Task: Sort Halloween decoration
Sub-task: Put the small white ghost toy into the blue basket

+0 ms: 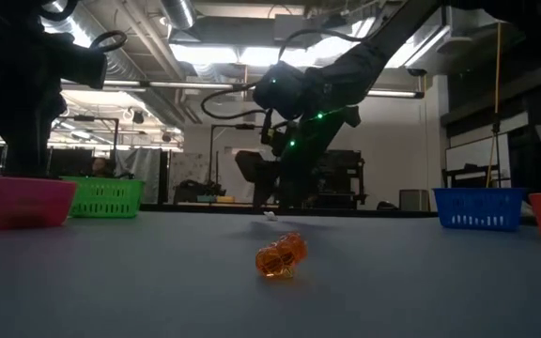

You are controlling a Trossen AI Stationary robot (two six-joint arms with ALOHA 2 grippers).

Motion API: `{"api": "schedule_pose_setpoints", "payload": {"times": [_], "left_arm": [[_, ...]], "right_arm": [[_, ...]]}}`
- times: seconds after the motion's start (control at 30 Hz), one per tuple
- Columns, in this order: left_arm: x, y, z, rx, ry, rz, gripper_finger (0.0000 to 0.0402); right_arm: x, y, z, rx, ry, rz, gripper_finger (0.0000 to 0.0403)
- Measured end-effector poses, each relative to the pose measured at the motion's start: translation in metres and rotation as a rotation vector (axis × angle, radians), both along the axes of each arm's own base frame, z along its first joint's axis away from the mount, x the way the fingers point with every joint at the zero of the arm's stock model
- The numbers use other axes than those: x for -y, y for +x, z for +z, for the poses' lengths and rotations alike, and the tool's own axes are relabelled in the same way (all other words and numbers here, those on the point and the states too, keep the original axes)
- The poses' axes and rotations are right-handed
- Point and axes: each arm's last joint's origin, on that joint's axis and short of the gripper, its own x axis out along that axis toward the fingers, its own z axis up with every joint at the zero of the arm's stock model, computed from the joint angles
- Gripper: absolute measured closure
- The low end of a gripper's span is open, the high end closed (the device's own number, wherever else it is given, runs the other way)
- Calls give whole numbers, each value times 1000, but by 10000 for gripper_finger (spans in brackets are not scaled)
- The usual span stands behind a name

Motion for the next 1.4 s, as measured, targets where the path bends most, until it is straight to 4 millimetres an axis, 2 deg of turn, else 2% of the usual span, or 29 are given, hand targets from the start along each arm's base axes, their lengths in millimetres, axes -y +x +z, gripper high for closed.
{"api": "schedule_pose_setpoints", "payload": {"times": [0.4, 0.9, 1.0, 1.4], "left_arm": [[0, 0, 0, 4, -1, 0, 227], [0, 0, 0, 5, 0, 0, 227], [0, 0, 0, 6, 1, 1, 227], [0, 1, 0, 6, 1, 1, 227]], "right_arm": [[5, 0, -14, -28, 8, -10, 139], [10, -1, -16, -18, 45, -21, 141], [10, -1, -16, -18, 46, -22, 158], [10, -1, -16, -16, 45, -22, 282]]}}
